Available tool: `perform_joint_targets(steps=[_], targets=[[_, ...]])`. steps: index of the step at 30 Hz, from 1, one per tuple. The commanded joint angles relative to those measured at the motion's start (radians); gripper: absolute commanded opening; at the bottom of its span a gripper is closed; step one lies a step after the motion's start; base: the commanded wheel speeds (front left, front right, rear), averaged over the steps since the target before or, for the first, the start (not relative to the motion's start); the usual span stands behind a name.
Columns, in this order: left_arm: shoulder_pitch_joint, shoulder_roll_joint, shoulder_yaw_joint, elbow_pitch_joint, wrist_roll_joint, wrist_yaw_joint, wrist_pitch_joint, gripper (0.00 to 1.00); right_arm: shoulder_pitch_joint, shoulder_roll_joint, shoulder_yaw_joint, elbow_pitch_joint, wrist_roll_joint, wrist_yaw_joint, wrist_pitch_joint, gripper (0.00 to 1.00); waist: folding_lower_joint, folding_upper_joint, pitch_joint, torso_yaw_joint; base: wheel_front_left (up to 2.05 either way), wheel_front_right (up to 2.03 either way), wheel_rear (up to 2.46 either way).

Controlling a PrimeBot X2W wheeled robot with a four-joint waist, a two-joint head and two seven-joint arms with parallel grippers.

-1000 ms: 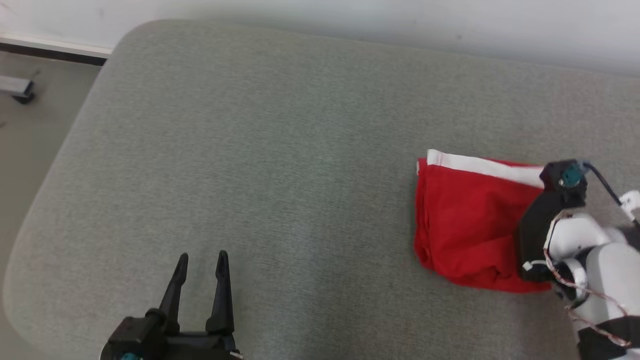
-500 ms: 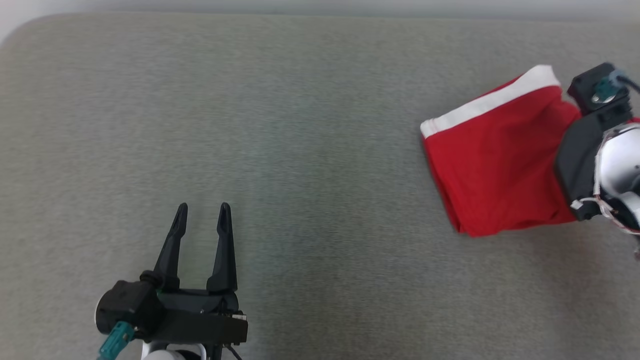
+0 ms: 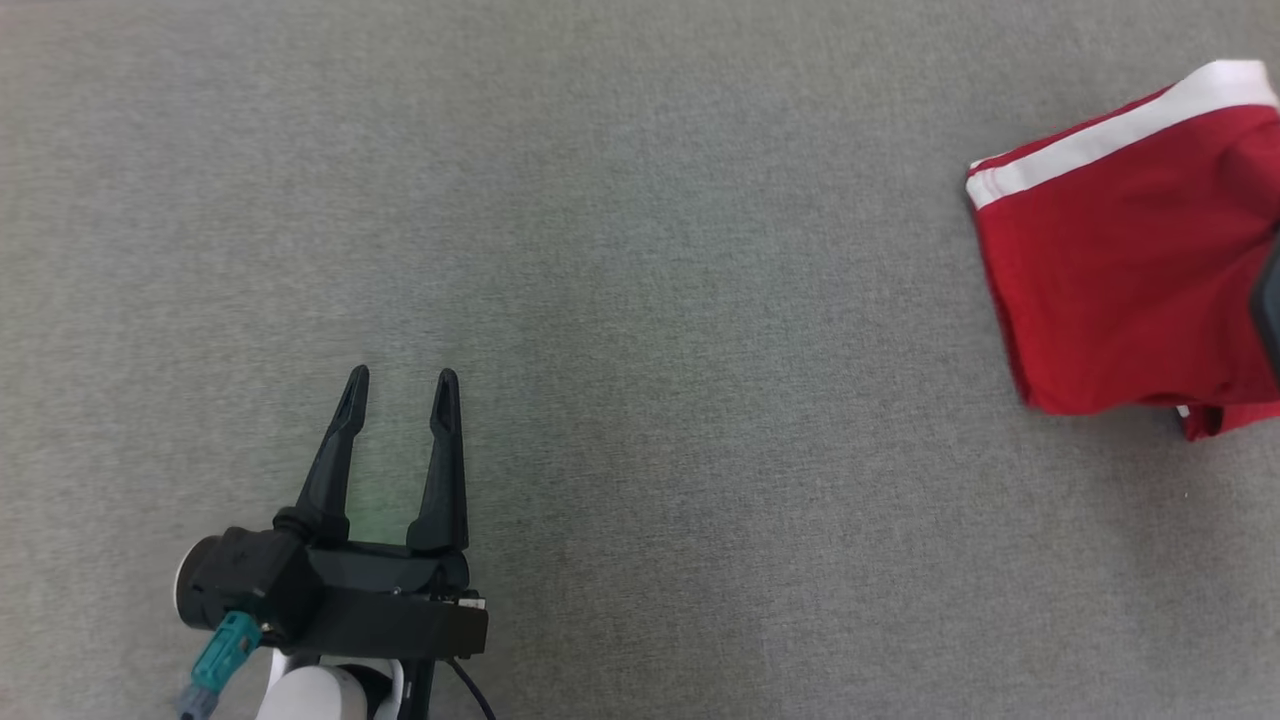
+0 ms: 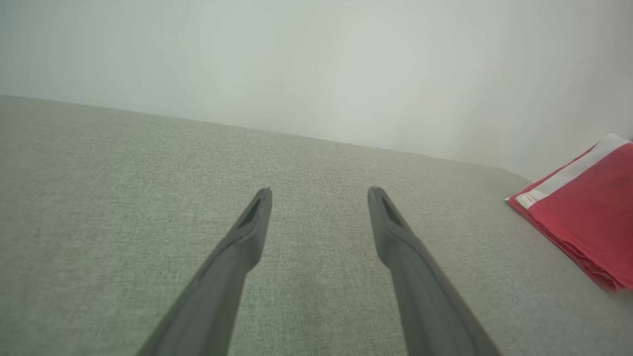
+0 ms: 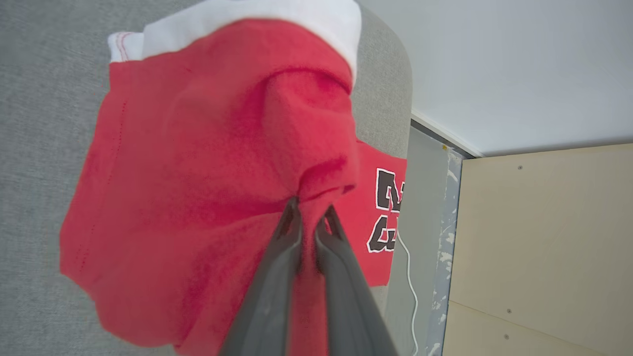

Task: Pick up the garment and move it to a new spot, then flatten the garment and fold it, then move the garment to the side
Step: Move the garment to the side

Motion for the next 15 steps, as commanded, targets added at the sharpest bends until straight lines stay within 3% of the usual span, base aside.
perform_joint_targets(steps=[1, 7, 15], targets=[[-0.010, 0.002, 0.003, 0.002, 0.007, 0.000, -0.002, 1.00, 0.004, -0.009, -0.005, 0.001, -0.003, -0.003, -0.009, 0.00, -0.0001, -0.0002, 0.030, -0.028, 0.00, 0.00, 0.00], [-0.019, 0.002, 0.015, 0.001, 0.026, -0.016, -0.002, 1.00, 0.022, -0.060, -0.093, 0.056, -0.035, -0.003, -0.066, 0.00, -0.0001, -0.0002, 0.050, -0.033, 0.00, 0.00, 0.00], [-0.028, 0.002, 0.019, -0.008, 0.061, -0.028, -0.002, 1.00, 0.051, 0.010, -0.280, 0.212, -0.112, -0.003, -0.186, 0.00, -0.0001, -0.0002, 0.079, -0.007, 0.00, 0.00, 0.00]])
